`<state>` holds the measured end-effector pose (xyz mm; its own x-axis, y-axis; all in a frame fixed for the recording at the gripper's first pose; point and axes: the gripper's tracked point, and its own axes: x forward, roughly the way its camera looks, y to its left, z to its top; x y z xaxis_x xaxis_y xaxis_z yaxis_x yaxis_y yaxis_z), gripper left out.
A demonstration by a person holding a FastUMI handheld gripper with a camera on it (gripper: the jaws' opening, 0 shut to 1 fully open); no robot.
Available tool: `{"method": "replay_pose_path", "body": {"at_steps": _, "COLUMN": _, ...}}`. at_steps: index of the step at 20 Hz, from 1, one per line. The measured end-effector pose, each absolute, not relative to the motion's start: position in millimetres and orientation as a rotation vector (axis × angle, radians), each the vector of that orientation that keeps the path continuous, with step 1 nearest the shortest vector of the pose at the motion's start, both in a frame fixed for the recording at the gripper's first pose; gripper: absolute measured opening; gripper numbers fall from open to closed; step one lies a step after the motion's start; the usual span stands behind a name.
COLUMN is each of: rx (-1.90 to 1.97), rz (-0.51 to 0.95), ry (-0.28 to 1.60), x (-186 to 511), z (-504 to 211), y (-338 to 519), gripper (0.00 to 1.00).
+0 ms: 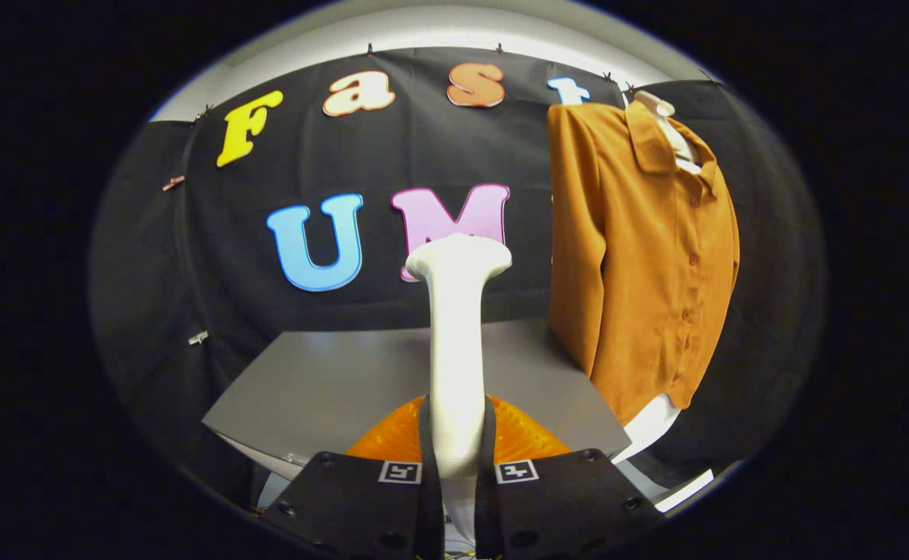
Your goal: Iron the clothes twice with a garment steamer, once on the left side and once on the right side.
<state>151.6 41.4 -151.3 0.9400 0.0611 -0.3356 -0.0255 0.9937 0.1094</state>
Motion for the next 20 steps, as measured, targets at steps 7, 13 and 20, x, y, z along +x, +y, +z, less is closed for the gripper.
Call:
{"method": "replay_pose_path", "body": {"at_steps": 7, "rx": 0.115, "rz": 0.027, "ry": 0.114, "x": 99, "z": -58, "y": 8, "gripper": 0.19}}
{"method": "replay_pose_path", "body": {"at_steps": 13, "rx": 0.107, "rz": -0.016, "ry": -0.031, "x": 59, "z": -11, "y": -45, "gripper": 0.19}}
{"method": "replay_pose_path", "body": {"at_steps": 20, "rx": 0.114, "rz": -0.050, "ry": -0.123, "x": 43, "z": 8, "y": -114, "gripper": 0.19}}
